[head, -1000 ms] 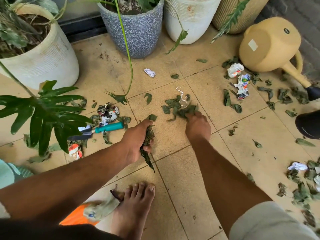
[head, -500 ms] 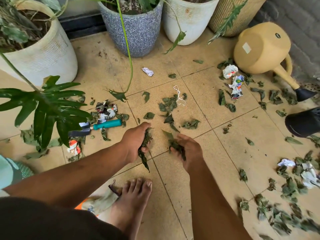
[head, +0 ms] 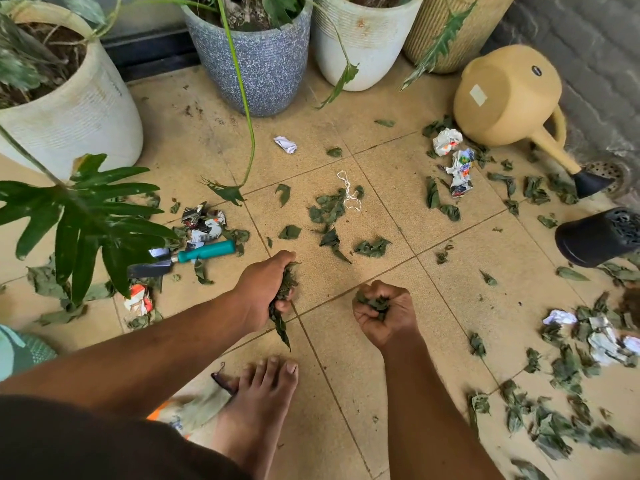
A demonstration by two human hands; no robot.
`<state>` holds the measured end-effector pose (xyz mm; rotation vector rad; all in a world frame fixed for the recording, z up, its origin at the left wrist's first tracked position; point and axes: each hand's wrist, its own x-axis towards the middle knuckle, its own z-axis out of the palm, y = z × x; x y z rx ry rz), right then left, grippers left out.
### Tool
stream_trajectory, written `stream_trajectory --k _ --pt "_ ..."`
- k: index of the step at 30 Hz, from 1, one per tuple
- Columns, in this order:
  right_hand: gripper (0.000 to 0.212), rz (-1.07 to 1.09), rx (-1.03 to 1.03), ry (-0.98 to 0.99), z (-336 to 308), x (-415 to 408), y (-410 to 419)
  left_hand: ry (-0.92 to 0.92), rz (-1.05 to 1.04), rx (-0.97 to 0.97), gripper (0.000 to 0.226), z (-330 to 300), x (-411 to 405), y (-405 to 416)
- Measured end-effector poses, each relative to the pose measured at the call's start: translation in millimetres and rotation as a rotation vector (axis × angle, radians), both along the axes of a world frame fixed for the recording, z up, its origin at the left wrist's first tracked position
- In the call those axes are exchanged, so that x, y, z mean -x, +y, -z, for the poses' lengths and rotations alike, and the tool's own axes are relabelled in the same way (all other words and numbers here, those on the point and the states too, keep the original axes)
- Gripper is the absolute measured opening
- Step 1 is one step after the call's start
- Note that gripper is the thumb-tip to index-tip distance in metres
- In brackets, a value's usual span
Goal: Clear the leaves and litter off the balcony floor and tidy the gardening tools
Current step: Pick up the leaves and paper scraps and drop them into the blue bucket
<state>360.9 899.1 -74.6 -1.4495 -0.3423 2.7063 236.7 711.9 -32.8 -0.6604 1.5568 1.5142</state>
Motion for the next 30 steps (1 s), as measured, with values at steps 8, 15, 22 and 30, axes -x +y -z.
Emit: stream_trajectory --k 8,15,22,30 --pt "0.036 0.027 0.083 0.143 5 3 3 0.003 -0.006 0.019 0.031 -1 4 2" --pt "0.016 0.006 0.056 0.047 -20 31 -43 -0.08 0.276 -0.114 0.028 -15 -10 15" --pt "0.024 -0.029 -0.352 -0.205 -25 52 -95 0.367 0.517 0.119 0.031 -16 -17 19" --pt "0.058 -0.177 -0.713 -0.592 -18 61 -77 0.306 0.577 0.034 0.032 -20 -31 20"
